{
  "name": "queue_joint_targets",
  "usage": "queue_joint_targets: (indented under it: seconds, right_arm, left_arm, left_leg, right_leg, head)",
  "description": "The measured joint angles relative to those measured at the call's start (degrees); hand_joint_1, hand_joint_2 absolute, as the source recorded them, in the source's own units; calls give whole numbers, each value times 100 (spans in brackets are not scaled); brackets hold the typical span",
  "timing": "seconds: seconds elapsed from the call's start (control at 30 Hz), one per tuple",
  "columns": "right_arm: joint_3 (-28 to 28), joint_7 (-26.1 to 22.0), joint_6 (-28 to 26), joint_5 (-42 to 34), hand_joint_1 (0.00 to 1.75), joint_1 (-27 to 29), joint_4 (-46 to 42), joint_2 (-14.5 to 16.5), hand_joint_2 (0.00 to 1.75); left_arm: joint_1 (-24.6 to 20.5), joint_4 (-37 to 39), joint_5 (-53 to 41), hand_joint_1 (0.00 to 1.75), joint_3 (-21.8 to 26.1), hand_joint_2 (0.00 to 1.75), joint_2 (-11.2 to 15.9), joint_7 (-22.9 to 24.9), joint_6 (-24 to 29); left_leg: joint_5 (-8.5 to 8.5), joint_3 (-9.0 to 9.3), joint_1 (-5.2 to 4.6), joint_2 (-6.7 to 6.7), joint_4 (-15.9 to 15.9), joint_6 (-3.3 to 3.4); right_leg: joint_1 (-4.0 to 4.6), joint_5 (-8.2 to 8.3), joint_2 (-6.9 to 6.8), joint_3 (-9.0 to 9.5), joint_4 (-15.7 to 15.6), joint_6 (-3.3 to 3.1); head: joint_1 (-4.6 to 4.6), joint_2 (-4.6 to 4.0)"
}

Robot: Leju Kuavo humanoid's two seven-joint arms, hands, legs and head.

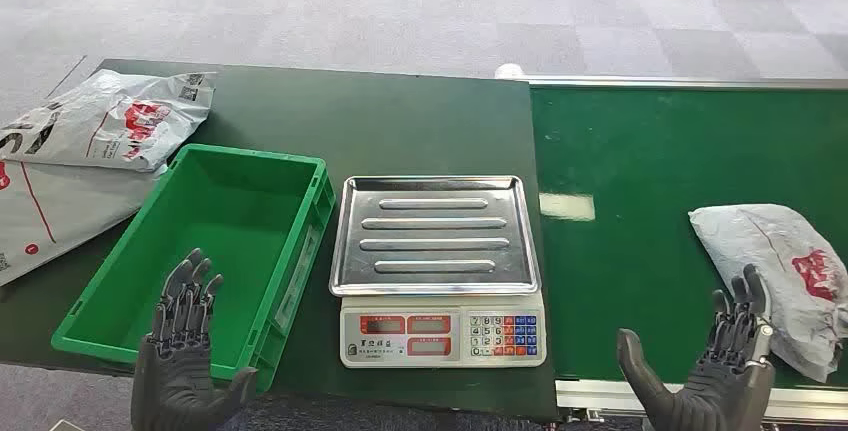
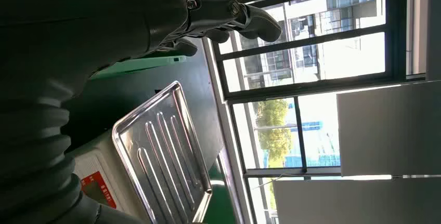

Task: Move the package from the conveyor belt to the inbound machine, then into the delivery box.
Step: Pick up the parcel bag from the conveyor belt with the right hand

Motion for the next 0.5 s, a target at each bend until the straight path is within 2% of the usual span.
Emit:
queue_joint_targets:
  seconds: [0.5]
  right_arm:
    - [-69,-1,-163,69,0,40,-12,40,175]
  left_arm:
    - [-64,75,43,0,0,175,0,36,-36]
  left_leg:
    - [0,0,0,0,0,0]
  right_leg:
    - [0,0,0,0,0,0]
  head:
    - [0,0]
